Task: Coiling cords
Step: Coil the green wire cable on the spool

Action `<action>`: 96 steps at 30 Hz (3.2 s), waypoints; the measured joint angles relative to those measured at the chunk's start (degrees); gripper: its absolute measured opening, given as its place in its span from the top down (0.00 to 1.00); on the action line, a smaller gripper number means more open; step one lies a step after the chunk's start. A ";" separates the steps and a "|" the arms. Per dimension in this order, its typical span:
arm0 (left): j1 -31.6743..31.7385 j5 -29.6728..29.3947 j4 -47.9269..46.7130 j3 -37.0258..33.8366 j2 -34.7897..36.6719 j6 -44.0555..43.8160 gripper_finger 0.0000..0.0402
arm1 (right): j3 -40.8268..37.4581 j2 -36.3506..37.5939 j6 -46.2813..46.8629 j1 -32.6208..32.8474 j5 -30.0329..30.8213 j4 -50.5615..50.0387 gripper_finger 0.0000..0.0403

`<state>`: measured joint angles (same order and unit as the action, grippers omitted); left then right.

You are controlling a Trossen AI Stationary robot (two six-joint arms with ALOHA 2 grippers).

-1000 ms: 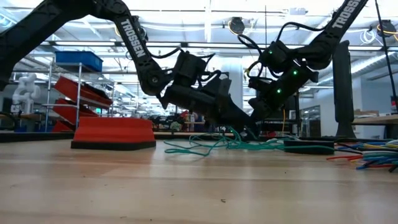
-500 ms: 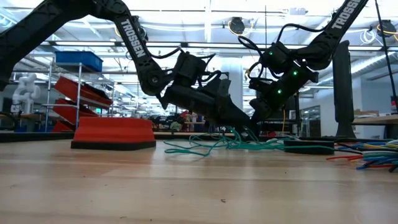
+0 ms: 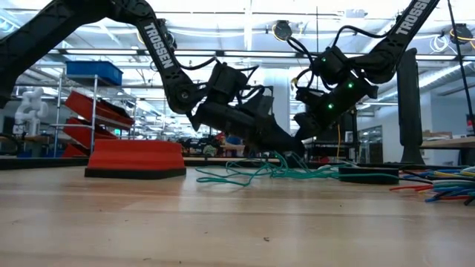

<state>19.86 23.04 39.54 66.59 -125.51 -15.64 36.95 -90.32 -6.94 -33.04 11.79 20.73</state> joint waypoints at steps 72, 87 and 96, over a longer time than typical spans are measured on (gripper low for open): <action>-11.58 -11.47 -37.58 -0.24 27.62 29.65 0.57 | 0.00 39.23 -14.75 4.00 2.16 3.62 1.00; -15.29 -23.70 -61.94 -1.36 36.61 22.43 0.57 | 0.00 39.23 -14.50 4.00 2.14 3.65 1.00; -16.63 -32.30 -50.01 -2.32 36.89 26.23 0.57 | 0.00 39.21 -13.49 4.02 1.53 3.22 1.00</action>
<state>3.22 -9.26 -10.47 64.27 -88.62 10.59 36.95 -51.11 -20.43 -29.02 13.32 23.95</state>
